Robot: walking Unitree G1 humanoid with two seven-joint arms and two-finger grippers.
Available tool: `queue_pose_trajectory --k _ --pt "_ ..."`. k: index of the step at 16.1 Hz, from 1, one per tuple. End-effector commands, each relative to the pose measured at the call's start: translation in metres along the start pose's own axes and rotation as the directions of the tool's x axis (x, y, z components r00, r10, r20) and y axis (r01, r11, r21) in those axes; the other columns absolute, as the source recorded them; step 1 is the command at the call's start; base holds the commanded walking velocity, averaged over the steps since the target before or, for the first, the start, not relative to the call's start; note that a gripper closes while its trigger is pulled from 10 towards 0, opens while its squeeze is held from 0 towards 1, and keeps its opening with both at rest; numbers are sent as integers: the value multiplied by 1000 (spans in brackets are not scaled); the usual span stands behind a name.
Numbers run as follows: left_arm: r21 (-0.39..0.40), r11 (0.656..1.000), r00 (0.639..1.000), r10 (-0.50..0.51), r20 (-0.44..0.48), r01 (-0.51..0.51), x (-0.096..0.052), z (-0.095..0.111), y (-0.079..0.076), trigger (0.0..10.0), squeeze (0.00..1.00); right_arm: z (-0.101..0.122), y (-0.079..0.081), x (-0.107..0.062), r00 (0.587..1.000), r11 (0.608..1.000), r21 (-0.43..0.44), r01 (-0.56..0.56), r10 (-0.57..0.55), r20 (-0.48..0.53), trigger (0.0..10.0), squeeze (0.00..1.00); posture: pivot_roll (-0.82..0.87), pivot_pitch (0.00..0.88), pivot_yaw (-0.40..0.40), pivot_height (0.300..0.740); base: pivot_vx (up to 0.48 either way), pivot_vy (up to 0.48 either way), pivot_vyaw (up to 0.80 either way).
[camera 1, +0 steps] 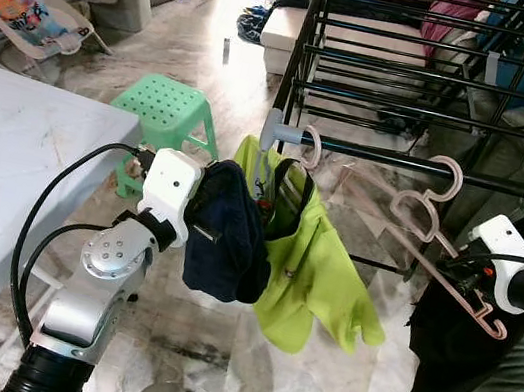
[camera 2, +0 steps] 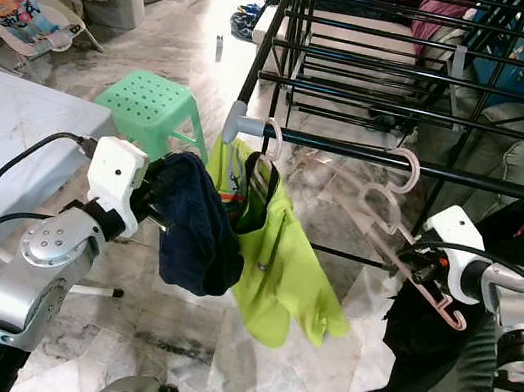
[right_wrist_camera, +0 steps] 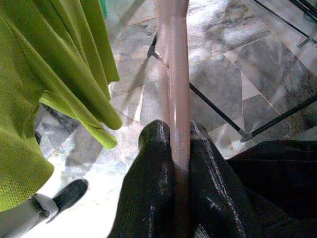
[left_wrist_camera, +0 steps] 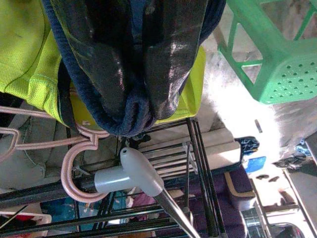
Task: Hang hanger
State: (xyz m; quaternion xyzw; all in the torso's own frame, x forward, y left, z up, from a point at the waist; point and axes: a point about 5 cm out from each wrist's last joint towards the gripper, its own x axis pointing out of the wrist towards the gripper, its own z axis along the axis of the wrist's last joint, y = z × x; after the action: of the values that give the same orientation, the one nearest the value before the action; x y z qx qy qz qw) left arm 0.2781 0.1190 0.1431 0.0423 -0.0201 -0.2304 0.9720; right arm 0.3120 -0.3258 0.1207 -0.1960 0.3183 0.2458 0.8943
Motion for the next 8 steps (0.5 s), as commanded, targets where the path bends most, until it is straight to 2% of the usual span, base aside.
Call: queue_pose_trajectory --k 1,2,3,4,6,7,8 --pt "16 1000 1000 -4 27 4 0 6 0 10000 0 9 -4 -2 1000 999 -31 3 -3 3 9569 0 -19 56 47 740 0 0 0" --pt "17 1000 1000 -5 27 5 1 6 0 10000 0 9 -4 -2 1000 999 -32 5 -5 2 10000 0 -19 56 47 740 0 0 0" --pt "18 1000 1000 -8 25 7 1 5 -1 10000 0 9 -3 -1 1000 1000 -24 -8 8 -2 10000 835 -18 56 46 740 0 0 0" --pt "19 1000 1000 -9 25 8 1 5 -1 10000 0 8 -3 -1 1000 1000 -24 -13 13 -4 10000 1000 -18 56 46 740 0 0 0" --pt "22 1000 1000 -11 21 11 0 4 -1 10000 0 8 -2 0 1000 1000 -28 -9 9 -7 10000 1000 -15 55 46 740 0 0 0" --pt "24 1000 1000 -13 20 12 0 4 -1 10000 0 8 -2 0 1000 1000 -30 -9 9 -8 10000 922 -15 55 46 740 0 0 0" --pt "25 1000 1000 -13 20 13 0 4 -1 10000 0 9 -2 1 1000 999 -33 -9 9 -9 10000 0 -15 55 46 740 0 0 0"
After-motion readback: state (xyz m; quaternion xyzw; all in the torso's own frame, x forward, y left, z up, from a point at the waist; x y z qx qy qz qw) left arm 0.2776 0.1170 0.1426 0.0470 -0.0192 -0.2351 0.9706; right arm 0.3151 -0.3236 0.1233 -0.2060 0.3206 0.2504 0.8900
